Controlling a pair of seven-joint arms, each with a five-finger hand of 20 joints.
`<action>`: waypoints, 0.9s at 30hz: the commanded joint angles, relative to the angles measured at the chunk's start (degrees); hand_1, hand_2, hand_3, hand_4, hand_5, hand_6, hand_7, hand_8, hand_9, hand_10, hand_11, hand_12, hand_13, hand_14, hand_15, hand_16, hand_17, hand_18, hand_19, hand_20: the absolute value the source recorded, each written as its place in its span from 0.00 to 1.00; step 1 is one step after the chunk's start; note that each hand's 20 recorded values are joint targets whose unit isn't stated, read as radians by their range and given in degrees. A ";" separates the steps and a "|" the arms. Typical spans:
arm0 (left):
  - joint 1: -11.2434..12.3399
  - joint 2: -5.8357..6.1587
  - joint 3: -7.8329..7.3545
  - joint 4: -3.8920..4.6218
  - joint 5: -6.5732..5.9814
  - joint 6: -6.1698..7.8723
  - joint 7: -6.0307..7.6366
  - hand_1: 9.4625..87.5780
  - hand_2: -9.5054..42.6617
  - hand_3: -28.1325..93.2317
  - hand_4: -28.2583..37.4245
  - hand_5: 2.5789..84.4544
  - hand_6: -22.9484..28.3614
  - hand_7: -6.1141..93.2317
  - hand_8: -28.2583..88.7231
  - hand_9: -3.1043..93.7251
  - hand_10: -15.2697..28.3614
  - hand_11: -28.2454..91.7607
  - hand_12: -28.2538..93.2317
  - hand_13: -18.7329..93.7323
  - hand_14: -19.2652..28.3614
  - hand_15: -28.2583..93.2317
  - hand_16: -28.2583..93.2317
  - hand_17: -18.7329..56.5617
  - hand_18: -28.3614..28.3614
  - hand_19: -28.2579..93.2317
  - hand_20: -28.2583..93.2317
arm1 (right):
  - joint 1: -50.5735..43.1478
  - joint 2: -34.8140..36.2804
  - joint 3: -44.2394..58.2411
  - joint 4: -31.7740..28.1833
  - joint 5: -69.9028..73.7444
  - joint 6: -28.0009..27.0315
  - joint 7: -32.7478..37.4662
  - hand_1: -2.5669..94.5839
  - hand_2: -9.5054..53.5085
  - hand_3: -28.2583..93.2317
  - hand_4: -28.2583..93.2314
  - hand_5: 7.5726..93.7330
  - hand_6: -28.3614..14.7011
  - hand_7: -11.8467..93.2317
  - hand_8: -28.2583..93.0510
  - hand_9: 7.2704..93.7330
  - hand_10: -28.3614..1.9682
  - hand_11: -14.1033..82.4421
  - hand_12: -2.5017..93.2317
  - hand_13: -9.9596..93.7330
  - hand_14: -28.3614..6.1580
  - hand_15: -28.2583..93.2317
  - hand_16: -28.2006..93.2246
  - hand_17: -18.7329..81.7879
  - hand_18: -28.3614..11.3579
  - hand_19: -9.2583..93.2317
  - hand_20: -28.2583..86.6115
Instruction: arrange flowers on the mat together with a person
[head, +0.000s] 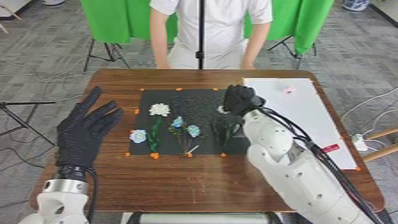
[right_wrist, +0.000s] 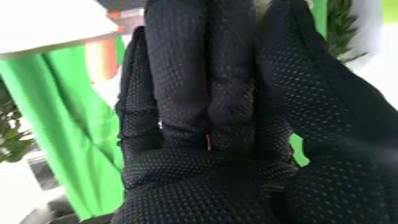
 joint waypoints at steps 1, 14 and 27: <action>0.63 -0.06 -0.03 0.02 -0.95 0.31 0.05 0.13 0.39 0.85 0.00 0.35 0.56 0.15 0.17 0.38 0.82 0.42 0.31 0.40 0.98 0.63 0.15 0.18 1.00 0.81 0.06 | -1.72 0.27 0.38 -1.31 -2.27 -2.87 -2.60 0.53 0.00 0.82 0.00 0.82 0.79 0.23 0.19 0.84 0.63 0.33 0.25 0.77 0.66 0.67 0.37 0.40 0.28 0.86 0.27; 0.83 0.00 -0.01 -0.08 -0.98 0.46 0.10 0.14 0.39 0.85 0.00 0.35 0.56 0.15 0.17 0.38 0.82 0.42 0.31 0.40 0.98 0.63 0.15 0.18 1.00 0.81 0.07 | -4.24 0.01 2.81 -5.07 -1.53 -5.50 -3.82 0.45 0.00 0.91 0.00 0.69 0.79 0.25 0.12 0.72 0.57 0.38 0.17 0.71 0.60 0.69 0.31 0.37 0.28 0.82 0.32; 0.96 -0.13 -0.26 0.11 -0.86 0.56 -0.07 0.14 0.38 0.85 0.00 0.35 0.56 0.15 0.17 0.38 0.82 0.42 0.31 0.40 0.98 0.63 0.15 0.18 1.00 0.81 0.07 | -9.80 -1.18 9.56 -12.58 19.12 -3.65 2.47 0.39 0.00 0.90 0.00 0.66 0.75 0.25 0.11 0.71 0.52 0.37 0.17 0.70 0.55 0.70 0.31 0.36 0.26 0.82 0.33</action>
